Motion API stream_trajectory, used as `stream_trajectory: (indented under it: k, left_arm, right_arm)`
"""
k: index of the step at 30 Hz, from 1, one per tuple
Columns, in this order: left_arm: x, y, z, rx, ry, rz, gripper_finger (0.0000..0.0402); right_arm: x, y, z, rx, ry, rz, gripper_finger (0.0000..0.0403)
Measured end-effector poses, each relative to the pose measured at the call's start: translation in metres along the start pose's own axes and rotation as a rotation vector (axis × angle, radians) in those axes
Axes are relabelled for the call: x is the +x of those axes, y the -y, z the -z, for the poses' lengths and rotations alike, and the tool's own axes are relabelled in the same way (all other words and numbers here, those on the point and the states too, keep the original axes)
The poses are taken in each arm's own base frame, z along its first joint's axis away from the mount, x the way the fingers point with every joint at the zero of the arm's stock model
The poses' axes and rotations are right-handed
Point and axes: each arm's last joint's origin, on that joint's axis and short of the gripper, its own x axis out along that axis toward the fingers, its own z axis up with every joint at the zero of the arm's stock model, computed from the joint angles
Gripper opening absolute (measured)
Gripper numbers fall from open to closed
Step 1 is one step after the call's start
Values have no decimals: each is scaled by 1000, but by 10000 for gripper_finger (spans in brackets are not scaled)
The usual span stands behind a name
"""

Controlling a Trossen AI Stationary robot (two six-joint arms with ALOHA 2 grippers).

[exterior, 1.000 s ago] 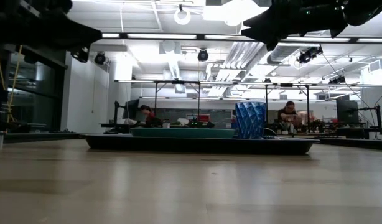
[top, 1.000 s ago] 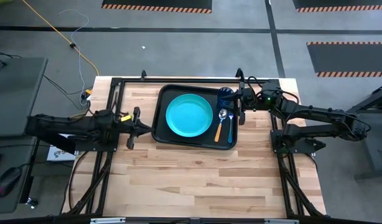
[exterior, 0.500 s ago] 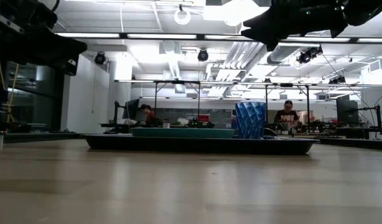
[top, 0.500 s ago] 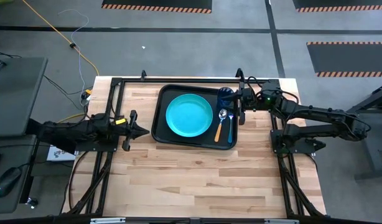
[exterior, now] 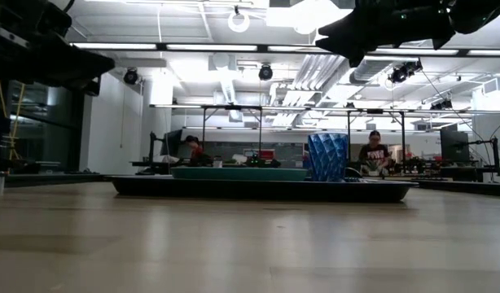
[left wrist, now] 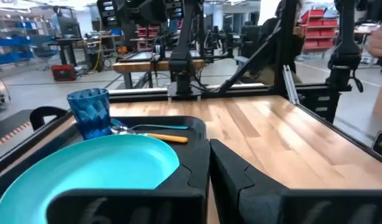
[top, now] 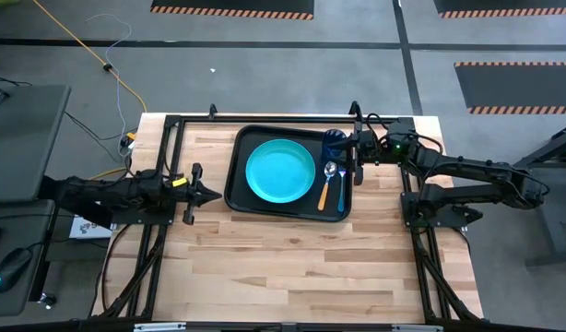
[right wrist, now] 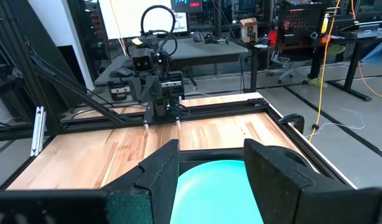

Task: Pick and place plate/cup/fork/spoon on tray
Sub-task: Return to Home Position

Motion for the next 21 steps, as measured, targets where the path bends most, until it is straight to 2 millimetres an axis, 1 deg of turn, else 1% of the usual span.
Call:
stream_trajectory:
  k: [5,12,15,17,18,21]
  left_arm:
    - [0,0,0,0,2,15,0]
    - [0,-1,0,-10,-5,-17,0]
    - [0,-1,0,-10,-6,-17,0]
    - [0,-1,0,-10,-5,-17,0]
    - [0,-1,0,-10,-5,-17,0]
    - [0,-1,0,-9,-5,-17,0]
  right_arm:
    - [0,0,1,2,-5,0,172]
    - [0,0,4,41,-43,0,172]
    - [-3,0,5,42,-64,8,166]
    - [-8,1,5,42,-85,19,147]
    - [-12,0,6,40,-106,24,131]
    - [-24,-3,9,46,-165,30,56]
